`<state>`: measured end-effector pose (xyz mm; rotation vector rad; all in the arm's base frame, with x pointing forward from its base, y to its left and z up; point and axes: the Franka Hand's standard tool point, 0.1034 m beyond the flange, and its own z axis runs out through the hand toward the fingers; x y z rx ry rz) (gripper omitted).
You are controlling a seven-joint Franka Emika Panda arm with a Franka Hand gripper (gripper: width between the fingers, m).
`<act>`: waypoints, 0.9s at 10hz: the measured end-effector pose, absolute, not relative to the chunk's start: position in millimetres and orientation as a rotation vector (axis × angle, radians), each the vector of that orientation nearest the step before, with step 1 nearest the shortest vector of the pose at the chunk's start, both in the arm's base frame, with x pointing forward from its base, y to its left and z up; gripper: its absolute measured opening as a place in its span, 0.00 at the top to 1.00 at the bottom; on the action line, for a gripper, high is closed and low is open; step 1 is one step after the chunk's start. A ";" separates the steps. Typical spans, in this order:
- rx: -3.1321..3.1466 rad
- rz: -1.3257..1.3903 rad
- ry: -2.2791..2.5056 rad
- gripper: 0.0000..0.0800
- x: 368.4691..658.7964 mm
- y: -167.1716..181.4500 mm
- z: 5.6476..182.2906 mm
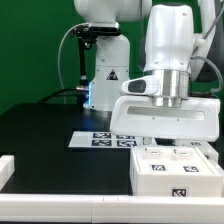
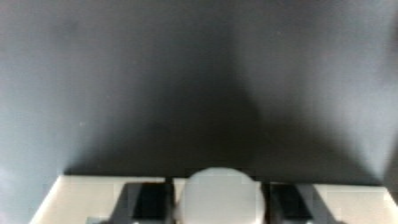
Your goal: Assemble cabinet
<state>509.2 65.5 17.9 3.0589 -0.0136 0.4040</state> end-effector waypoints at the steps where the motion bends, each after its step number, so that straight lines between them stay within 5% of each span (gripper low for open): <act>1: 3.099 0.279 -0.060 0.73 503.6 65.1 33.6; 3: 3.154 0.117 -0.127 0.73 510.2 67.0 76.1; 7: 3.136 0.130 -0.124 0.73 509.0 62.9 66.5; 9: 3.122 -0.112 -0.008 0.73 509.3 76.6 98.8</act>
Offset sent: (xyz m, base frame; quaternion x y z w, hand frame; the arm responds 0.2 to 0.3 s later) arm 0.0000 0.0000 0.0000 0.0000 0.0000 0.0000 1.0000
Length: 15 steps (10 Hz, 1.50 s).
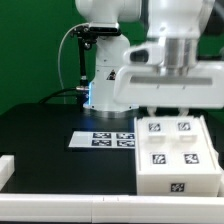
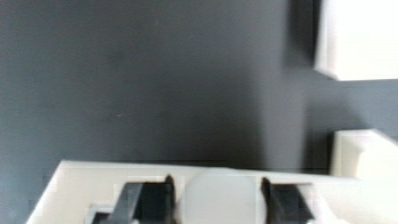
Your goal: Assemble cabinet
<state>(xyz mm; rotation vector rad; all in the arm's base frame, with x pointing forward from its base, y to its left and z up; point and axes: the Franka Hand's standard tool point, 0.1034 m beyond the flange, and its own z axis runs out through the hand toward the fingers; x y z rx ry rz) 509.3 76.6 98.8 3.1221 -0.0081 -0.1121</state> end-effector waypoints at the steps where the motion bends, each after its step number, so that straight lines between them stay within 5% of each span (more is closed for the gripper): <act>1: 3.100 -0.116 0.053 0.73 522.7 80.5 111.5; 4: 3.096 -0.122 0.048 0.72 522.1 78.4 109.1; 7: 3.054 -0.470 0.042 0.72 527.1 70.4 151.5; 12: 3.016 -0.581 0.031 0.72 536.0 68.5 153.6; 15: 2.944 -0.660 0.052 0.72 568.6 62.4 160.0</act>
Offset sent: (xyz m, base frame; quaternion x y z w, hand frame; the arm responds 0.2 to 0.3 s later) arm 0.0000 0.0000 0.0000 0.0000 0.0000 0.0000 1.0000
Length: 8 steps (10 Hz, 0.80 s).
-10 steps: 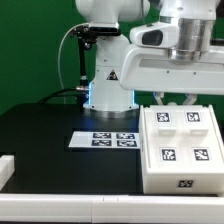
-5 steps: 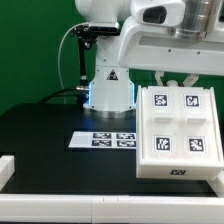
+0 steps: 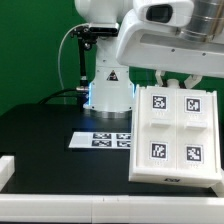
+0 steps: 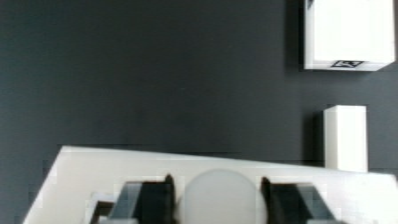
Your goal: Assemble cabinet
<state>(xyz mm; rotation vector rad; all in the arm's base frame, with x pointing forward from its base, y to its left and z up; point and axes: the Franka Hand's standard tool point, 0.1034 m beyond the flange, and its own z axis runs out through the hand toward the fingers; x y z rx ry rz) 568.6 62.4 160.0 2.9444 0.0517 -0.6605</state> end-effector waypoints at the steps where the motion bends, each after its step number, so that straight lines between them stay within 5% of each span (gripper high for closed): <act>1: 2.946 -0.658 0.047 0.72 568.1 61.3 158.2; 8: 2.947 -0.700 0.184 0.72 566.8 64.8 156.7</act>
Offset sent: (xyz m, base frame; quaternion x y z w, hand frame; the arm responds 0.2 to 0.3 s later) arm 0.0096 0.0213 0.0113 -0.0202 -0.0460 -0.1343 0.9897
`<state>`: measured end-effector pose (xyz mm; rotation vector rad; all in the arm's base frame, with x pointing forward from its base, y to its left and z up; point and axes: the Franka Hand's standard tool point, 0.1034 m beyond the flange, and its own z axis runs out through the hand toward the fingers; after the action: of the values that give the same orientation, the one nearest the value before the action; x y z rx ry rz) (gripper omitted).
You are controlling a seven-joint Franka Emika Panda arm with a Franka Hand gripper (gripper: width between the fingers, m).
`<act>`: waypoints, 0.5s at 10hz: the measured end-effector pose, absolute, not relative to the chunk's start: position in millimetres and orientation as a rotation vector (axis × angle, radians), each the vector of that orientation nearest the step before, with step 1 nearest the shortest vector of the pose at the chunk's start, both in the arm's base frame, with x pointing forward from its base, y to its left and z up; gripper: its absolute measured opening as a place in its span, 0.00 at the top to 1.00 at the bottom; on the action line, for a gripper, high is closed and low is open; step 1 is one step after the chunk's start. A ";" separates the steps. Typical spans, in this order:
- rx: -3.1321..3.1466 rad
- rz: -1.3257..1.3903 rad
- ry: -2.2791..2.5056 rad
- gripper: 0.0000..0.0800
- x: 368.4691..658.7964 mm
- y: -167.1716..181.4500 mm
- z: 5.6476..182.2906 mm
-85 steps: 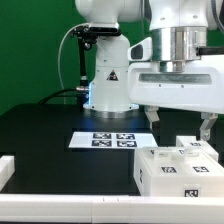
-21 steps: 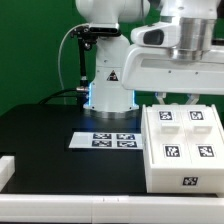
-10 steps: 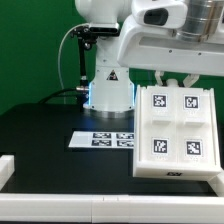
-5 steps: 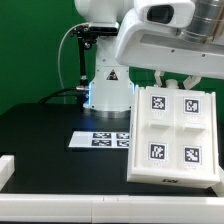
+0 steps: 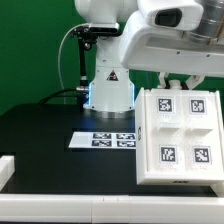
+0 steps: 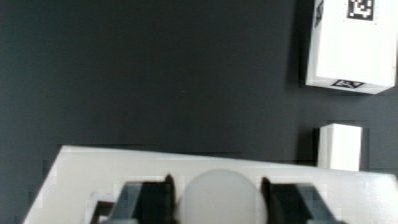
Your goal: Assemble cabinet
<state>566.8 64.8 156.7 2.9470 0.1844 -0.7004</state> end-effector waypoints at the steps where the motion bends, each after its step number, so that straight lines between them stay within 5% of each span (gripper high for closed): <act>1: 2.914 -0.799 0.137 0.72 558.1 63.0 156.8; 5: 2.878 -0.879 0.100 0.72 565.4 51.3 153.5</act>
Offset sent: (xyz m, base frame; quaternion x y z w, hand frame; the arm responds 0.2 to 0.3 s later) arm 0.0000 0.0000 0.0000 0.0000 0.0000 0.0000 1.0000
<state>565.4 51.3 153.5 2.8777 0.0996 -0.8792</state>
